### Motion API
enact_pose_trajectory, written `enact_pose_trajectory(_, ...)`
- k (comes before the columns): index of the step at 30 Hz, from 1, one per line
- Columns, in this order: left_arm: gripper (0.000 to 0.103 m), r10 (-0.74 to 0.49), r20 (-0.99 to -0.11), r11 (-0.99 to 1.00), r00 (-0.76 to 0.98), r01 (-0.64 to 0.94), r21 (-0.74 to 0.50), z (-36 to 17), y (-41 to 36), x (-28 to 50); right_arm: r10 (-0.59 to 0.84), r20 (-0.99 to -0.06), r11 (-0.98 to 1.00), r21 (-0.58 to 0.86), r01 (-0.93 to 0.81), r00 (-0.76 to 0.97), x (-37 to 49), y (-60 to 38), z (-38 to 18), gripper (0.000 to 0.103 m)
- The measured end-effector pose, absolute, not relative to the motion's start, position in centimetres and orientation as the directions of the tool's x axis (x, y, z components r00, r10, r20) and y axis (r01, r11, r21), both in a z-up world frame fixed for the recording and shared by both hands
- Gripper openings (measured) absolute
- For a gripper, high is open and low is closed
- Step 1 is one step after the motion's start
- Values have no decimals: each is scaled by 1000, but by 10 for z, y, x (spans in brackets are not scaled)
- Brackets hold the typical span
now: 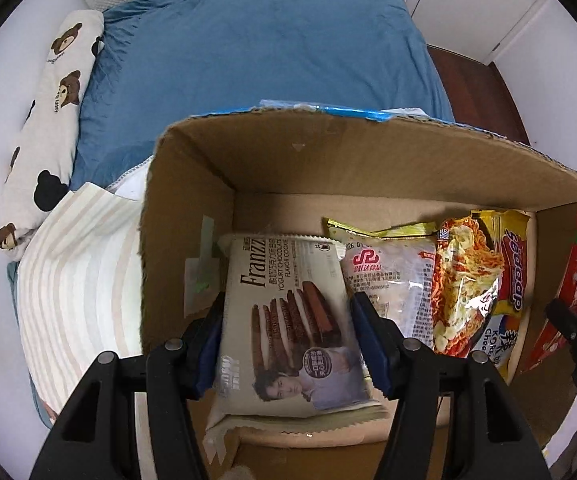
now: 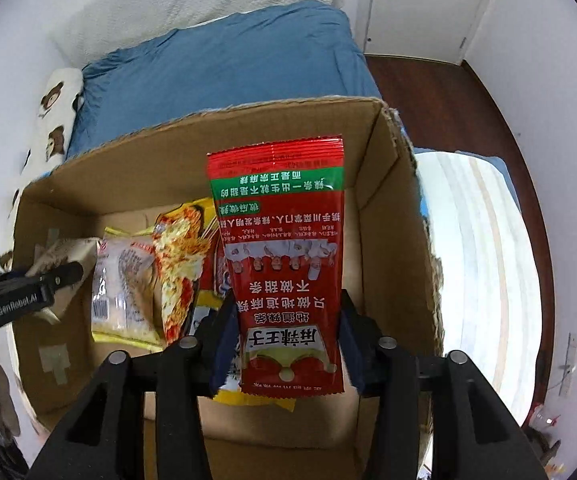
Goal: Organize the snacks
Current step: 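Carry the cookie pack with the left tool into the box while the right tool carries the red pack there, then open both tools to release the packs in the box and withdraw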
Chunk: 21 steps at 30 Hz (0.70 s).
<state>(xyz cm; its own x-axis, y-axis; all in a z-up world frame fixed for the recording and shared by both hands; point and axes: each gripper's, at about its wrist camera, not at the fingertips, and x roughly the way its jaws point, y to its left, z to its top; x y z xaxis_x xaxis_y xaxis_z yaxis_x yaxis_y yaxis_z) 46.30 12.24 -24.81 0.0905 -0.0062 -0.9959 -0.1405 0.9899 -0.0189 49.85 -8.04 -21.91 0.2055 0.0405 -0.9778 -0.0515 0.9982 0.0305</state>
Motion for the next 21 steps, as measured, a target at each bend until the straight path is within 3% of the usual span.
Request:
enact_pose_trajectory(2, 63, -13, -994, 989, 106, -146, -29, -246, 126, 465, 38, -980, 999, 32, -35, 193, 501, -82, -222, 79)
enact_pose_trajectory(3, 79, -19, -994, 989, 110, -147, -35, -245, 126, 466, 46, -981, 999, 40, -32, 189, 502, -83, -222, 81)
enact_pose_trajectory(6, 88, -69, -991, 984, 118, -155, -87, -240, 128, 467, 38, -983, 999, 30, -45, 182, 503, -83, -222, 83)
enact_pose_trajectory(8, 89, -64, -990, 985, 126, -154, -83, -237, 129, 468, 40, -983, 998, 33, -47, 176, 503, -82, -222, 94)
enact_pose_trajectory(21, 89, -111, -974, 974, 196, -174, -146, -210, 120, 426, 75, -976, 995, 60, -76, 205, 464, -72, -205, 97)
